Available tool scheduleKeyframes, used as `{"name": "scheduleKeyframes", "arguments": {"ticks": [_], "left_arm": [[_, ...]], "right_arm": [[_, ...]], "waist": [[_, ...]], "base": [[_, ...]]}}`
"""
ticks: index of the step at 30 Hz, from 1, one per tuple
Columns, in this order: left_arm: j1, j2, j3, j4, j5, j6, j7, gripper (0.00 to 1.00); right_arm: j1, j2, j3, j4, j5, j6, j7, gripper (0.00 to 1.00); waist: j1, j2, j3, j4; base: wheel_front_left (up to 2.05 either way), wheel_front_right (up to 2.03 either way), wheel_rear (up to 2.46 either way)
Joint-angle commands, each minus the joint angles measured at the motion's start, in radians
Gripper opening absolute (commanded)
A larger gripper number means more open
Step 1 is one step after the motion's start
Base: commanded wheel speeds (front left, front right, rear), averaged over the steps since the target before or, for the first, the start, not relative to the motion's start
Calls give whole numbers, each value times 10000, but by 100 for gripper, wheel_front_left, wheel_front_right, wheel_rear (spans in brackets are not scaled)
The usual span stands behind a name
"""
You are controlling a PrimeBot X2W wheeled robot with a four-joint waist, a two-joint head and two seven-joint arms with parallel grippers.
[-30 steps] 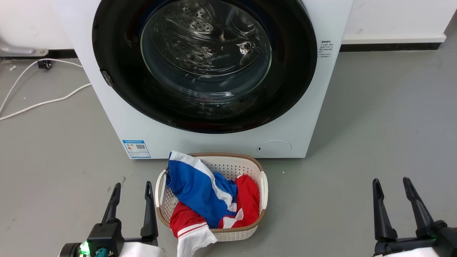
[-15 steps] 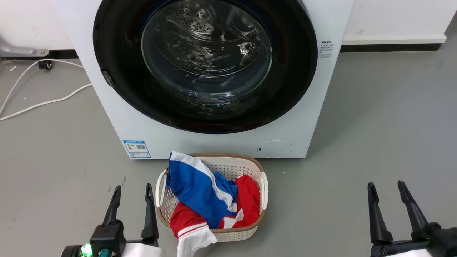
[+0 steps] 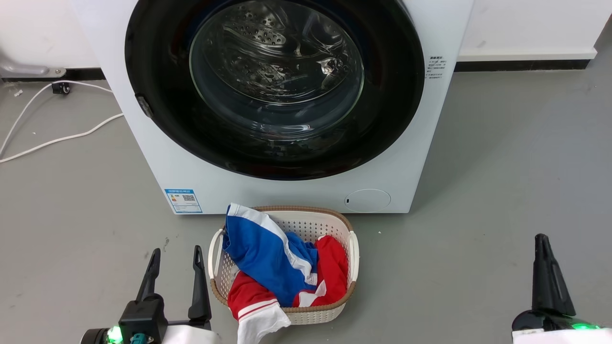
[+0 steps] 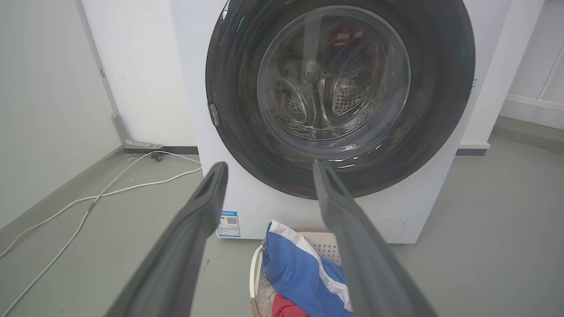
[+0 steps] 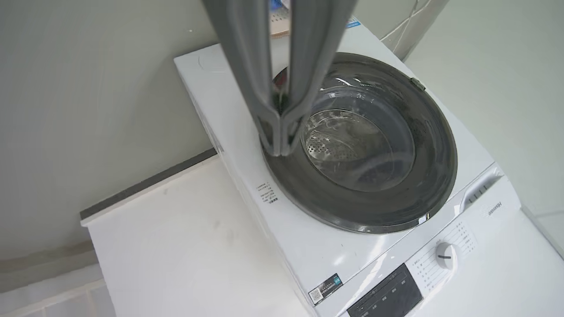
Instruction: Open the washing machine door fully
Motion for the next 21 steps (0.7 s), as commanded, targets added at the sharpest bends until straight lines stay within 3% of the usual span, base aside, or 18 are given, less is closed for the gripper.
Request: {"name": "scheduleKeyframes", "arguments": {"ticks": [1, 8, 15, 21], "left_arm": [[70, -8, 6, -3, 3, 26, -28, 100], [88, -7, 2, 43, -15, 22, -28, 100], [58, -6, 41, 83, -53, -8, -28, 100], [58, -6, 67, 84, -56, -7, -28, 100]], "right_arm": [[-128, -14, 67, 4, 238, 1, -21, 0], [-26, -23, 811, 237, 5112, 1, -20, 0], [149, -47, 1799, -36, 8221, 2, 87, 0], [313, -204, 1720, -498, 10313, 2, 1116, 0]], "waist": [[0, -1, -3, 7], [0, -1, -8, 9], [0, -1, 15, -3], [0, -1, 31, -15]], "base": [[0, 0, 0], [0, 0, 0], [0, 0, 0], [0, 0, 0]]}}
